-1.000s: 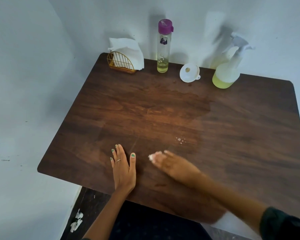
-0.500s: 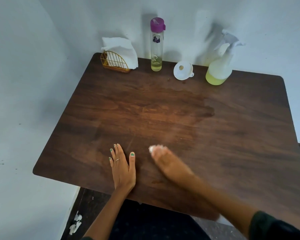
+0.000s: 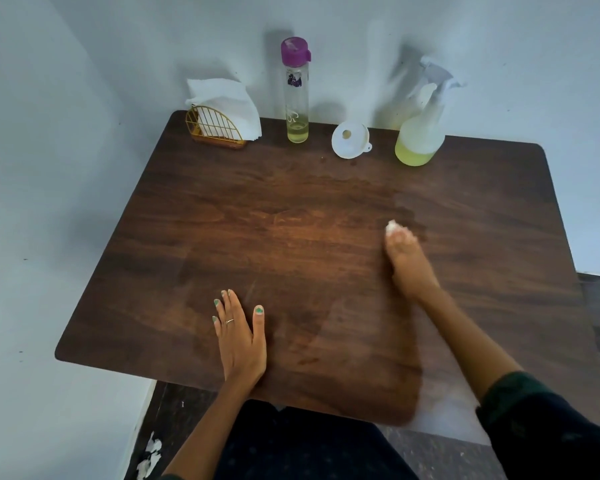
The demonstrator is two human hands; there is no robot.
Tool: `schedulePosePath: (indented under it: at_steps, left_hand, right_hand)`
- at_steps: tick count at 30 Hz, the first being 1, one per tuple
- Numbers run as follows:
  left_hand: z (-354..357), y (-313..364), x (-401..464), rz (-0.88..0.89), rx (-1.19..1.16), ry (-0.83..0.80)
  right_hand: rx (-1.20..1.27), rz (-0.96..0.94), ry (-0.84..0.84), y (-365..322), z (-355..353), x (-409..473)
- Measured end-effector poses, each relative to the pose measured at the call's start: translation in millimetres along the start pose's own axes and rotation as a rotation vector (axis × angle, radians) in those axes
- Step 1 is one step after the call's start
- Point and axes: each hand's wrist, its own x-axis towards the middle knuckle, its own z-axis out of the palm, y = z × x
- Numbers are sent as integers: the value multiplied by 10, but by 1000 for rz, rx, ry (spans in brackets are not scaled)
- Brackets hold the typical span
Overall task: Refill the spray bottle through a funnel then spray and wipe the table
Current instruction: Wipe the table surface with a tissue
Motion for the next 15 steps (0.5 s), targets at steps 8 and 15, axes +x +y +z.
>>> schedulePosePath:
  at_steps: [8, 15]
  left_hand:
    - [-1, 0, -5, 6, 14, 7]
    - [-37, 6, -29, 17, -14, -18]
  right_hand:
    - [16, -725, -95, -944, 441, -947]
    - [35, 101, 14, 558, -40, -183]
